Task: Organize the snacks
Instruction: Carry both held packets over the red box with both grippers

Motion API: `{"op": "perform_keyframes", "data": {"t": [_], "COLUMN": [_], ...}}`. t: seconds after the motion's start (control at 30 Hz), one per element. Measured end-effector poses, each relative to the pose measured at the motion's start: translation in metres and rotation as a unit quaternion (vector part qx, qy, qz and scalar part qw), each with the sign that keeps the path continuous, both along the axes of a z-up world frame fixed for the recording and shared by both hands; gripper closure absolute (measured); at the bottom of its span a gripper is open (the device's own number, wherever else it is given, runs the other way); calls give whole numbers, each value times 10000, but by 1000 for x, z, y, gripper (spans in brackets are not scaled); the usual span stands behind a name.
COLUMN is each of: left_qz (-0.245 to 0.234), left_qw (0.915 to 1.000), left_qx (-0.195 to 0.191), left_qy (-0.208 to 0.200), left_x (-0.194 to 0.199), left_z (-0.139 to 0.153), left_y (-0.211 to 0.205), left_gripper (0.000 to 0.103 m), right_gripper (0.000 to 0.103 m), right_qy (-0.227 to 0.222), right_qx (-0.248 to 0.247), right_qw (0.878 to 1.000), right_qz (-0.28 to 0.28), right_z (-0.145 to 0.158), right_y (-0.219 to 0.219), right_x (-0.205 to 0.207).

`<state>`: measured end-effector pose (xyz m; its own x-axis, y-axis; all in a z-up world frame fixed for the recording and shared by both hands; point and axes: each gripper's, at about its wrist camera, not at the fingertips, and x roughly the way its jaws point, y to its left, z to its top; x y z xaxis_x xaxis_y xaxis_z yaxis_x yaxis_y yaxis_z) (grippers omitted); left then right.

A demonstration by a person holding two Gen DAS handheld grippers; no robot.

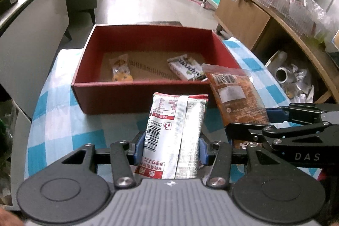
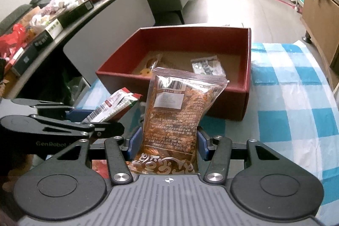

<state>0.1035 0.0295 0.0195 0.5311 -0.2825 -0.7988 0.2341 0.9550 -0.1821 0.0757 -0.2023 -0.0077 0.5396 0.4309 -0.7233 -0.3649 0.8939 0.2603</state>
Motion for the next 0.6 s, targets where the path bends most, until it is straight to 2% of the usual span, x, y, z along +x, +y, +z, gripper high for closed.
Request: {"op": "perform_keyframes", "data": {"t": [0.6], "left_qz": [127], "left_qw": [9992], "left_qx": [-2], "left_qy": [-373], "left_x": [16], "left_z": [18], "left_y": [-13], "left_gripper": [60], "right_gripper": [42], "right_qy": [-318], "right_qx": [153], "right_qw": [9993], "right_qz": [-134], "right_z": [18], "right_y": [-4], "right_x": [16]}}
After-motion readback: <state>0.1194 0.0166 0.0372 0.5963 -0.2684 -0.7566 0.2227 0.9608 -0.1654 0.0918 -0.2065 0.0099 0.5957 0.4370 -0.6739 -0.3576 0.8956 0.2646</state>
